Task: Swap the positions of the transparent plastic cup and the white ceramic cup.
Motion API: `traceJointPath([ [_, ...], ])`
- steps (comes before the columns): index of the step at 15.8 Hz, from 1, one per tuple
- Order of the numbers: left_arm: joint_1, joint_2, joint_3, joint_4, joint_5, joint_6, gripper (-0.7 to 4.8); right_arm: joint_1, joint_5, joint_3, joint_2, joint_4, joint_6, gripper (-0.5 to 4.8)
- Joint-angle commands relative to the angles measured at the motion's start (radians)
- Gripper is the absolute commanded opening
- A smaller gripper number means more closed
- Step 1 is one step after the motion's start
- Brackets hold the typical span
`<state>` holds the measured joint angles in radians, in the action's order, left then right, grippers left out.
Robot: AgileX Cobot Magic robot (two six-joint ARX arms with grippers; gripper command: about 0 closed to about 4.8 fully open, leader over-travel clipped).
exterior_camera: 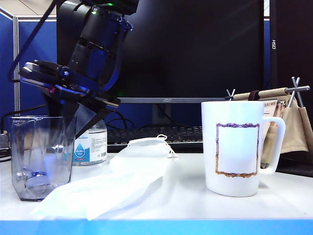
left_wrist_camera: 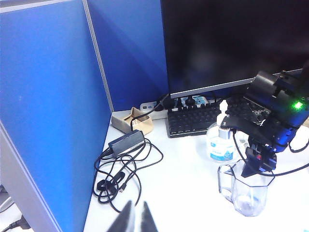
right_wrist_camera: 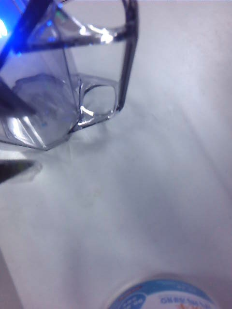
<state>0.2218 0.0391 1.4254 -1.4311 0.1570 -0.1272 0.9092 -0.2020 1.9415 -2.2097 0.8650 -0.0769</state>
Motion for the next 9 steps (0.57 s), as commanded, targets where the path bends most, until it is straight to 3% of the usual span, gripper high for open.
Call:
traceJointPath([
  [1, -0.001, 0.002, 0.002, -0.003, -0.005, -0.003, 0.24, 0.003, 0.001, 0.007, 0.006, -0.041, 0.008, 1.22],
  [4, -0.001, 0.002, 0.002, -0.003, -0.004, -0.004, 0.24, 0.003, 0.002, 0.025, 0.006, -0.084, 0.058, 1.63],
  [9, -0.001, 0.002, 0.002, -0.003, -0.004, -0.042, 0.24, 0.001, 0.002, 0.111, 0.006, -0.018, 0.045, 1.63],
])
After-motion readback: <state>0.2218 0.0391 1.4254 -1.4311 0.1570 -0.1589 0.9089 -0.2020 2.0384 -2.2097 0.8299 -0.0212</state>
